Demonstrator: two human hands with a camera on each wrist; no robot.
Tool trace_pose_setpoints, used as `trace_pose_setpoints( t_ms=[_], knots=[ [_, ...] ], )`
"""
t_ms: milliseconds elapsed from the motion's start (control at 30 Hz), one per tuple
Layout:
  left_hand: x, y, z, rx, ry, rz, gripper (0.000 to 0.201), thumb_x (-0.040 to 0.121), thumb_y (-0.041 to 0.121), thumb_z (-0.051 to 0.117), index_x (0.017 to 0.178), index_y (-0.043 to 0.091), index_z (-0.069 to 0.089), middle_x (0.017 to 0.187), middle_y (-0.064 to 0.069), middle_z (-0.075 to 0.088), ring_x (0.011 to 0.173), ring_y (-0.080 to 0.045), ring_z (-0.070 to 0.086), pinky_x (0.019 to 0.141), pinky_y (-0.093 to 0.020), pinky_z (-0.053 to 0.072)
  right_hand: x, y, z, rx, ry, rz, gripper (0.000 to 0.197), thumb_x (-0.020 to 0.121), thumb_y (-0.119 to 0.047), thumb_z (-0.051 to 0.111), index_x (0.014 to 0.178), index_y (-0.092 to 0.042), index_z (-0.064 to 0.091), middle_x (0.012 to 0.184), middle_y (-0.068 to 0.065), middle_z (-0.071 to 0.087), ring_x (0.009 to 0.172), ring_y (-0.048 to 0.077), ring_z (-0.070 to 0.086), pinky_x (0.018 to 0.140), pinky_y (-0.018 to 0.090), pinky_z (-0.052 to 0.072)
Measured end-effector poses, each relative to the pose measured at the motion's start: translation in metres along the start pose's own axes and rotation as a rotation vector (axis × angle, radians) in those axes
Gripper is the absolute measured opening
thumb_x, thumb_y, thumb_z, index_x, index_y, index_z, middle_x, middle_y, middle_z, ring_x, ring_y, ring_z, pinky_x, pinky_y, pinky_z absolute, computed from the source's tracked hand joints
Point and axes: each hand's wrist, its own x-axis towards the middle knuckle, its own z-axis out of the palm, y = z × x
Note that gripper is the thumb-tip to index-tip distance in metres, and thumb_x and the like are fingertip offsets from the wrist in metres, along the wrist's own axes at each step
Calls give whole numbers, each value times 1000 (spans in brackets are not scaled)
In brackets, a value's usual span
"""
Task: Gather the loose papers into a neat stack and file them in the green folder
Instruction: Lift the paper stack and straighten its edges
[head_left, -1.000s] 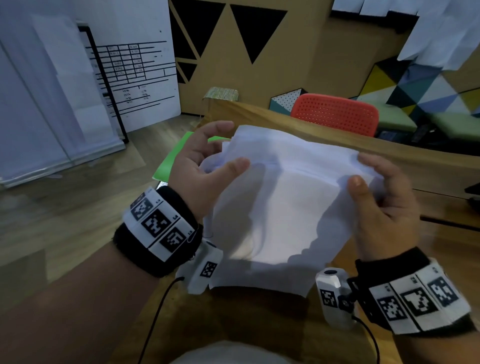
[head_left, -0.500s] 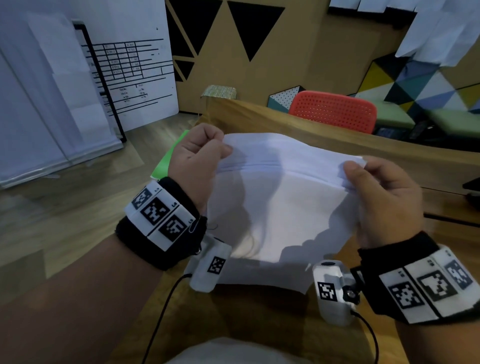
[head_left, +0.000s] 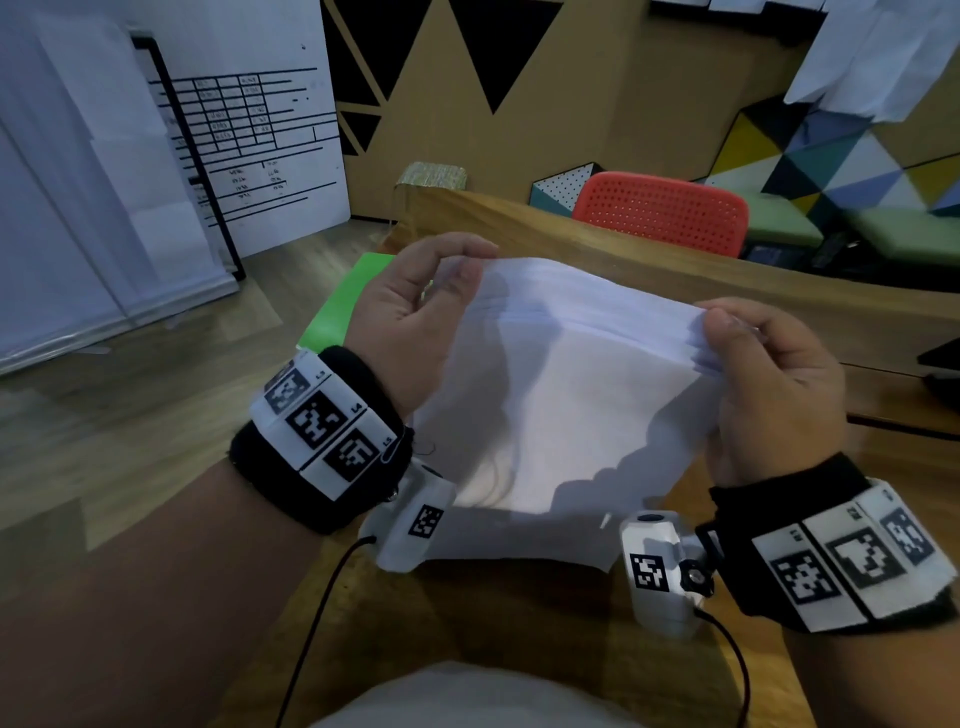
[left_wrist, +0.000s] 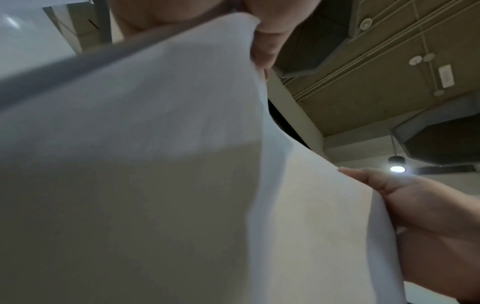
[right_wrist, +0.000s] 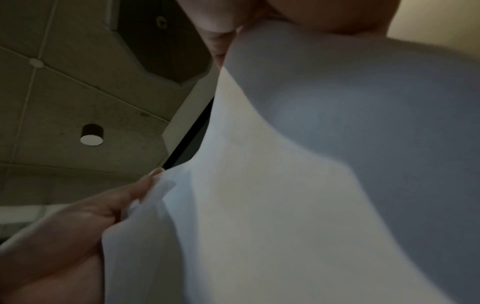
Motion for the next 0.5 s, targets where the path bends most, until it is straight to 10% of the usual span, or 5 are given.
trace_pose_setpoints(
  t_ms=[167, 267, 367, 433, 500],
  knots=[
    [5, -6, -6, -61, -10, -60, 8, 71, 33, 56, 66, 29, 60, 75, 4, 53, 69, -20, 43, 61, -30, 35, 4, 4, -6, 118, -67, 46, 9, 74, -31, 71, 76, -26, 63, 75, -10, 65, 65, 6, 57, 62, 21, 47],
    [8, -9, -7, -158, 85, -160, 9, 77, 27, 56, 69, 23, 54, 72, 0, 56, 60, -15, 46, 57, -29, 36, 0, 11, -12, 176, -293, 116, 63, 54, -42, 86, 105, -23, 54, 95, -10, 67, 80, 9, 68, 64, 25, 56],
    [3, -30, -13, -272, 14, -214, 76, 57, 60, 74, 99, 3, 51, 84, -18, 64, 66, -22, 62, 58, -35, 52, -13, 23, -12, 105, -256, 291, 83, 46, -27, 92, 120, -11, 56, 109, 6, 71, 100, 30, 68, 76, 41, 59],
    [-12, -39, -13, -89, -51, -214, 104, 45, 66, 79, 115, -6, 50, 99, -30, 64, 83, -31, 65, 70, -51, 54, -18, 29, -10, 125, -150, 358, 76, 36, -39, 93, 104, -16, 70, 106, 12, 72, 107, 42, 63, 88, 56, 52],
    [-19, -37, -12, 27, 13, -205, 76, 49, 46, 84, 108, 2, 61, 89, -10, 71, 80, -22, 68, 73, -47, 56, -20, 30, -9, 146, -113, 371, 65, 32, -43, 93, 90, -22, 74, 106, 13, 72, 107, 43, 62, 94, 62, 46]
  ],
)
